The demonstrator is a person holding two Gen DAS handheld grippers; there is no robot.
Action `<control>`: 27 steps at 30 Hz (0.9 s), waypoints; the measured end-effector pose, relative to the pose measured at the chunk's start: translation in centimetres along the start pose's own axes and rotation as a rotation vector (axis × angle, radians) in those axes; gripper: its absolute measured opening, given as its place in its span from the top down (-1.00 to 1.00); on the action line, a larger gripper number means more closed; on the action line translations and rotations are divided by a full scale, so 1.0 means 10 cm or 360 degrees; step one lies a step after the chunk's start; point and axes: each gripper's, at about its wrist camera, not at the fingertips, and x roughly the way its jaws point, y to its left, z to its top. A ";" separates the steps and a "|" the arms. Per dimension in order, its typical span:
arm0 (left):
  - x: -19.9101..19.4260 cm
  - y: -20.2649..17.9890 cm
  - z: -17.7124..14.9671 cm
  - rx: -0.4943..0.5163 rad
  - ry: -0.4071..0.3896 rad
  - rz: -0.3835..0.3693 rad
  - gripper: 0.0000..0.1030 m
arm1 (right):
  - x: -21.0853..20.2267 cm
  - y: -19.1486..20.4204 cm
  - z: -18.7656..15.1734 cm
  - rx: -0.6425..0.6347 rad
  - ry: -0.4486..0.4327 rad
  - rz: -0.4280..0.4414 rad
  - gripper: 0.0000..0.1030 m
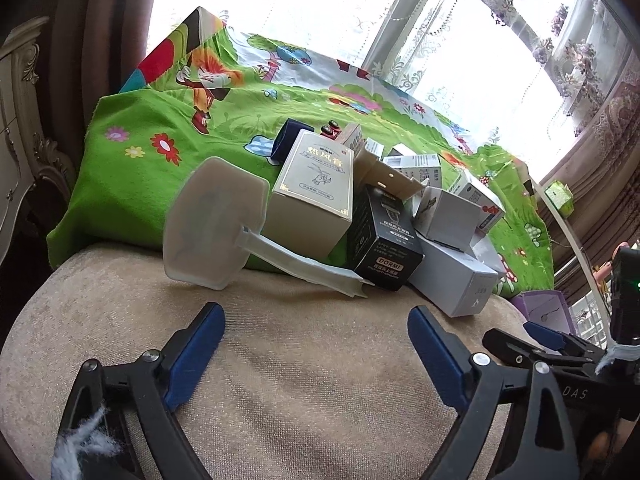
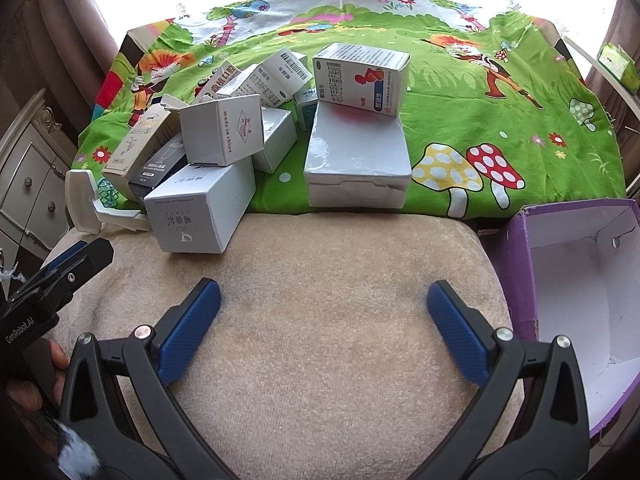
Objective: Organize rigid objects
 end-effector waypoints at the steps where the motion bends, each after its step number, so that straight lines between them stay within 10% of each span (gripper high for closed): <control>1: -0.01 0.01 0.00 -0.0018 -0.0009 -0.0008 -0.73 | 0.00 0.00 0.00 -0.0001 0.0003 0.0007 -1.00; 27: 0.23 0.47 0.25 -0.0790 0.0116 -0.0319 0.08 | -0.14 0.31 0.15 -0.0183 -0.0151 0.0274 -1.00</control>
